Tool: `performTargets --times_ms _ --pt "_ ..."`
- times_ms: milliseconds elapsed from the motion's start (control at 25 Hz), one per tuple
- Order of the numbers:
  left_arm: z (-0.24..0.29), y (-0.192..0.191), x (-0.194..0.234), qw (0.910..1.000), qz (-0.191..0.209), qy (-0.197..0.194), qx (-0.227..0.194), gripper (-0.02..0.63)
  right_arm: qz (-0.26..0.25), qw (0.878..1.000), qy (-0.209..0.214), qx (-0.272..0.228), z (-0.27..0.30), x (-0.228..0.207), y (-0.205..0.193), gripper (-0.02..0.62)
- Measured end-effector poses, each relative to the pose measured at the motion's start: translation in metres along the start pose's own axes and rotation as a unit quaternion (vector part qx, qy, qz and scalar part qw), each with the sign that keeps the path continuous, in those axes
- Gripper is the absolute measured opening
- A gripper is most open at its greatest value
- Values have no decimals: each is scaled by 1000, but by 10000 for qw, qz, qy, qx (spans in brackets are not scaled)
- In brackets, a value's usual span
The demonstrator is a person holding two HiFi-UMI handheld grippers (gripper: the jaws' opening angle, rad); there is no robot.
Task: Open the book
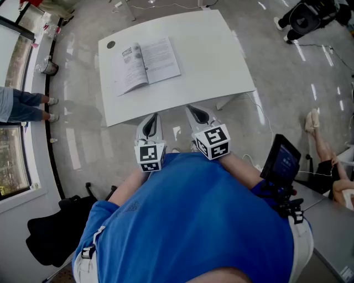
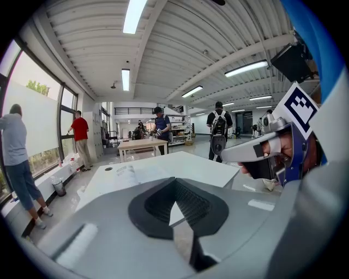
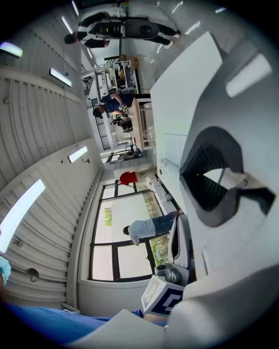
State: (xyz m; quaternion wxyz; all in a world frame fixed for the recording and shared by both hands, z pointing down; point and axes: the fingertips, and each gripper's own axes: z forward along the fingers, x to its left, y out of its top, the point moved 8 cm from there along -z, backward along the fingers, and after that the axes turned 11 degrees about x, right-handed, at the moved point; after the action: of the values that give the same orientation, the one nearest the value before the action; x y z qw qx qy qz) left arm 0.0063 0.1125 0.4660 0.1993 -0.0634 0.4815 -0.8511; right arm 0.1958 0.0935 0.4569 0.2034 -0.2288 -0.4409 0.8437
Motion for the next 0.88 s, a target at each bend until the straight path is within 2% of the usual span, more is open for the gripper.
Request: performTargets --times_ms 880 --pt "-1 -8 10 9999 -90 -30 55 7 -188 9998 -67 56 6 15 4 3"
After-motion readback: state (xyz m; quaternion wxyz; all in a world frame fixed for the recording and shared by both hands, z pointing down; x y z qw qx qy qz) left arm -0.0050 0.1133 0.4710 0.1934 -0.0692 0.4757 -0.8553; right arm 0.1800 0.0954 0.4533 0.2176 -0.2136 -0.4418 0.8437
